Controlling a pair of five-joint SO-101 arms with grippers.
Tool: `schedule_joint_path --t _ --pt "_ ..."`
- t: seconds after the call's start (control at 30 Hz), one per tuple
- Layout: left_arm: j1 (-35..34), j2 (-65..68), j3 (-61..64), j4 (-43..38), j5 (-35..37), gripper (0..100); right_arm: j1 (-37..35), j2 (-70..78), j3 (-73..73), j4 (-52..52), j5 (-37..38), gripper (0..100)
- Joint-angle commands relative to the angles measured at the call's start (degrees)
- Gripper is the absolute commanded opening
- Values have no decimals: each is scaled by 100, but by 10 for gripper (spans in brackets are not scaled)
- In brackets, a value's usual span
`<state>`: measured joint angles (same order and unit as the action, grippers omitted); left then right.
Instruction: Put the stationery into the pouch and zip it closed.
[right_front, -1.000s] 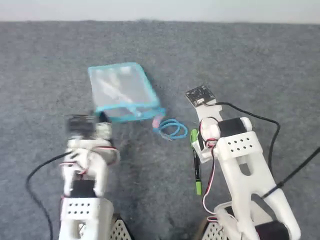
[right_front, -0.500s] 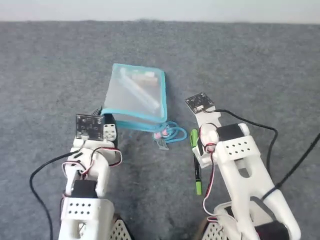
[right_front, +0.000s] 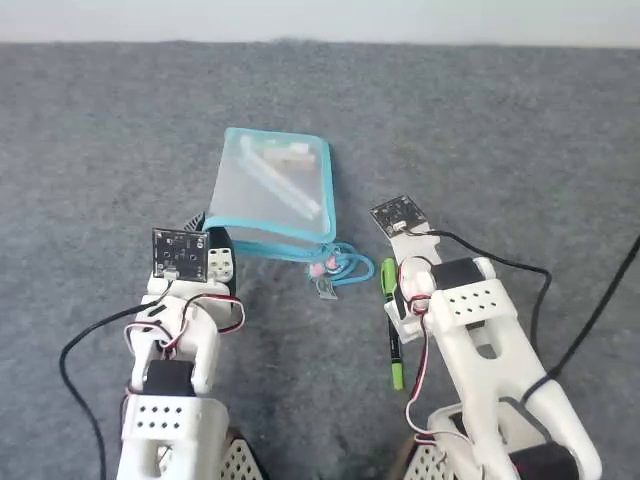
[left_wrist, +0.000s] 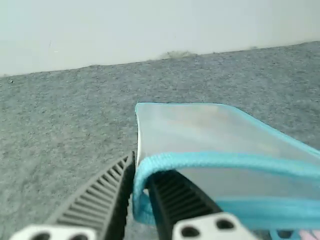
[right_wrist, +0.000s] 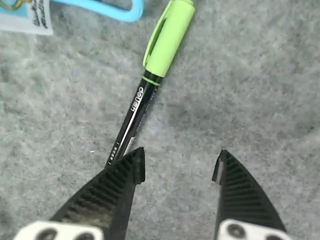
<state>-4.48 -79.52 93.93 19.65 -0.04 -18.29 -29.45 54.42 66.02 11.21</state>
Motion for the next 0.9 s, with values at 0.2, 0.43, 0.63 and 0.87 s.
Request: schedule_joint_path --t 0.2,0.43,0.63,0.87 --pt "229 53 -224 -185 35 12 -1007 -207 -35 -338 -70 230" --pt "246 53 -224 -185 35 12 -1042 -207 387 -936 -114 230" --pt "246 44 -189 -202 35 12 -1042 -198 475 -1068 -141 216" --pt "246 18 -119 -211 35 12 -945 514 422 -1376 -141 165"
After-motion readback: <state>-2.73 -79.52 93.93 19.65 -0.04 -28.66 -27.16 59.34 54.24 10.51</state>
